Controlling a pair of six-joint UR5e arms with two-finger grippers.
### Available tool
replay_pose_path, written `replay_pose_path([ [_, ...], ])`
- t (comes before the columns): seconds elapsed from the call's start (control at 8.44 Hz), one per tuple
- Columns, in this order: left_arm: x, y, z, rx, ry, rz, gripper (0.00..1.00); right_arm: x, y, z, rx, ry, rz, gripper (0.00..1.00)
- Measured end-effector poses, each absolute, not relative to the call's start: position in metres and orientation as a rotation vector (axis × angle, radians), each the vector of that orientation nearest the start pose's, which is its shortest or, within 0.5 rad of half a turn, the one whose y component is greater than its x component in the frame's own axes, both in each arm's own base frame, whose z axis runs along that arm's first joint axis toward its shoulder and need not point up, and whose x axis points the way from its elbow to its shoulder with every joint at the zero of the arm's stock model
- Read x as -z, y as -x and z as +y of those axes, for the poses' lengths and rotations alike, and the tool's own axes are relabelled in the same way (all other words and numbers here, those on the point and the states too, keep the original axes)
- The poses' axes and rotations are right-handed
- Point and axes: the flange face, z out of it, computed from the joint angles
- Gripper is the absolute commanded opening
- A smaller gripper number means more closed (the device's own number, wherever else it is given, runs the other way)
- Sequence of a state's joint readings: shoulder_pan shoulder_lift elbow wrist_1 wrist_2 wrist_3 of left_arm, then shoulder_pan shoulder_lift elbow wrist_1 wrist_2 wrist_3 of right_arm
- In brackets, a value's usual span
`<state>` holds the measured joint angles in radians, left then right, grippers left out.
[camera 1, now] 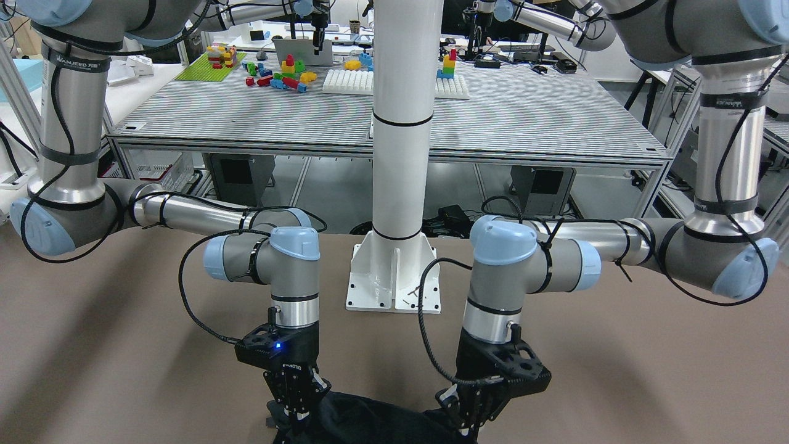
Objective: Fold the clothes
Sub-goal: 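Lift the near end with both grippers and fold it away from the robot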
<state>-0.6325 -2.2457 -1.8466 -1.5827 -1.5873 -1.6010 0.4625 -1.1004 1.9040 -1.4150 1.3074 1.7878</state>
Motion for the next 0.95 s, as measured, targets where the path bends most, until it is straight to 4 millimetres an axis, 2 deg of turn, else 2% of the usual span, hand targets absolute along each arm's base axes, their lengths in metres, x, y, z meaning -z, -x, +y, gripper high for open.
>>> replay_pose_path([
  [0.24, -0.14, -0.46, -0.535, 0.611, -0.29, 0.87, 0.0, -0.233, 0.48, -0.431, -0.744, -0.381, -0.912, 0.0],
  [0.47, -0.147, -0.466, -0.573, 0.611, -0.305, 0.814, 0.01, -0.244, 0.498, -0.462, -0.757, -0.397, -0.896, 0.01],
  [0.59, -0.161, -0.47, -0.591, 0.605, -0.313, 0.792, 0.38, -0.259, 0.51, -0.482, -0.751, -0.416, -0.893, 0.47],
  [0.71, -0.18, -0.481, -0.608, 0.597, -0.322, 0.784, 0.94, -0.276, 0.519, -0.501, -0.742, -0.431, -0.891, 0.79],
  [0.83, -0.196, -0.493, -0.623, 0.588, -0.336, 0.796, 0.94, -0.289, 0.523, -0.517, -0.73, -0.437, -0.891, 0.91],
  [0.95, -0.206, -0.501, -0.633, 0.571, -0.357, 0.819, 0.94, -0.293, 0.522, -0.53, -0.715, -0.44, -0.895, 0.92],
])
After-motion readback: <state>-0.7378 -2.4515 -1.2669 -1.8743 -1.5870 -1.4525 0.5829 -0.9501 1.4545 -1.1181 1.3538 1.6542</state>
